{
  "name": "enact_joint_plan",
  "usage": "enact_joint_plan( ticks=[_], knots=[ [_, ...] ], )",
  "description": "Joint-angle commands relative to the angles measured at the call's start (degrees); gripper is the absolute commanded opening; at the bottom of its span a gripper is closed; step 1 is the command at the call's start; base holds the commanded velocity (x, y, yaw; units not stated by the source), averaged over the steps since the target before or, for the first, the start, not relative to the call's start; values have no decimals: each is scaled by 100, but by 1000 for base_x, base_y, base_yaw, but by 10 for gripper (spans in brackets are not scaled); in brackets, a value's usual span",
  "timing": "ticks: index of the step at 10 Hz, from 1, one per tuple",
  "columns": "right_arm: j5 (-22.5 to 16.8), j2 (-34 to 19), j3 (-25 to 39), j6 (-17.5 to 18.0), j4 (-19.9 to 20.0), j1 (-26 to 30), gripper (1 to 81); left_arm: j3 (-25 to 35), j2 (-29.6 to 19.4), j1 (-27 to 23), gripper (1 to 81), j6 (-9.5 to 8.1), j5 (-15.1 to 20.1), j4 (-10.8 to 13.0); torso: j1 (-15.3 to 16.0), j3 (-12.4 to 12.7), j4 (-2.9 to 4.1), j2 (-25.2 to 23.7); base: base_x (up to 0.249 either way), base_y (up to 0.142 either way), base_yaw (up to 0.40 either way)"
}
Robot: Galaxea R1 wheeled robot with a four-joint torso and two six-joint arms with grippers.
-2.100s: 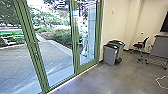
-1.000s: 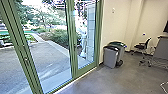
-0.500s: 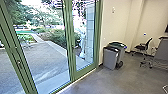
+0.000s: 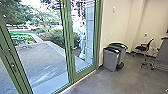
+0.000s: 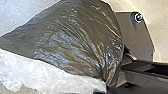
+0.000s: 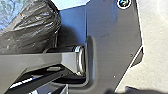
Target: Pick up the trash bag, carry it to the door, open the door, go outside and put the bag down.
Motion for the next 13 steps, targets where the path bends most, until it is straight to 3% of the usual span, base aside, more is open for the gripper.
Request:
enact_joint_plan(
  ticks=[1, 13],
  knots=[
    [-354, 34, -2, -6, -40, 242, 811, 13, -19, -355, 10, 19, 358, 46, 0, 0, 0, 0, 159, 0, 0],
    [-301, 95, -2, -6, -40, 198, 811, 13, -11, -347, 10, 19, 358, 64, 0, 0, 0, 2, 157, 0, 0]
  ],
)
